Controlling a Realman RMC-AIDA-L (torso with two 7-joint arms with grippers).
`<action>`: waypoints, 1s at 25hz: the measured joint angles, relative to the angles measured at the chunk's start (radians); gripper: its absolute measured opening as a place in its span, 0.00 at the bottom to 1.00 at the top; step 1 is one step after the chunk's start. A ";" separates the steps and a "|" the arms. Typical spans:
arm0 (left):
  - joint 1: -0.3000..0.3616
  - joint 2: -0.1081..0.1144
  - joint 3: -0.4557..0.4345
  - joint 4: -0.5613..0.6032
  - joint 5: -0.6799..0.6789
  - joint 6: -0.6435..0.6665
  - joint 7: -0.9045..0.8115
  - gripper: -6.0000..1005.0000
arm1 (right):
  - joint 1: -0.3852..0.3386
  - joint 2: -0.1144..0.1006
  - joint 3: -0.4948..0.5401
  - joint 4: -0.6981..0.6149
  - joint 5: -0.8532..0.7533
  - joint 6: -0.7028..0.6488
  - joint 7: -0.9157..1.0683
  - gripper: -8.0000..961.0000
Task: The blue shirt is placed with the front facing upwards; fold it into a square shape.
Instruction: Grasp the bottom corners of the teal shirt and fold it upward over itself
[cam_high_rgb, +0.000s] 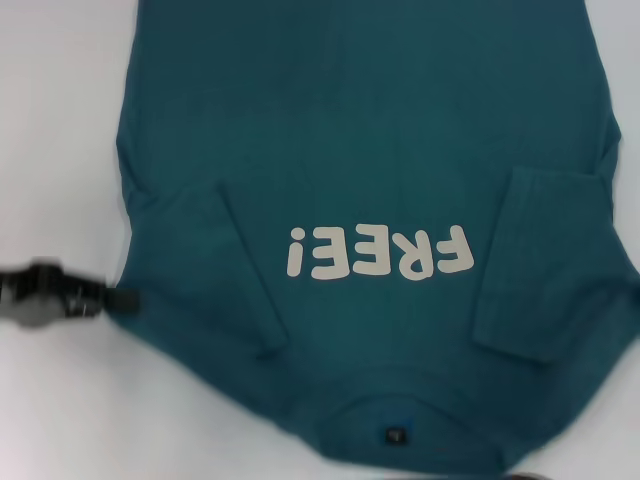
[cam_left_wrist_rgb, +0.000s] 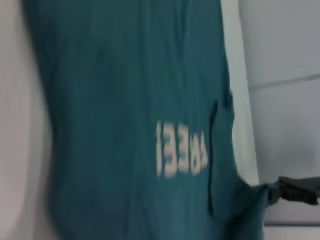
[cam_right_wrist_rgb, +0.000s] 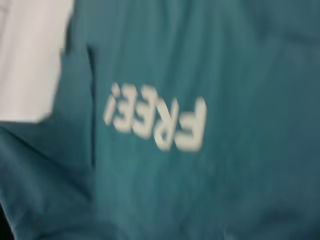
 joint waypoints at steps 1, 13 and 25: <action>-0.024 0.007 -0.003 0.005 -0.007 -0.019 -0.015 0.05 | 0.012 -0.005 0.017 0.000 0.016 0.003 0.005 0.03; -0.199 0.015 0.031 0.029 -0.003 -0.379 -0.186 0.05 | 0.093 -0.004 0.078 -0.052 0.085 0.273 0.148 0.03; -0.294 -0.025 0.110 0.044 -0.007 -0.615 -0.220 0.05 | 0.124 0.018 0.059 -0.048 0.250 0.469 0.187 0.03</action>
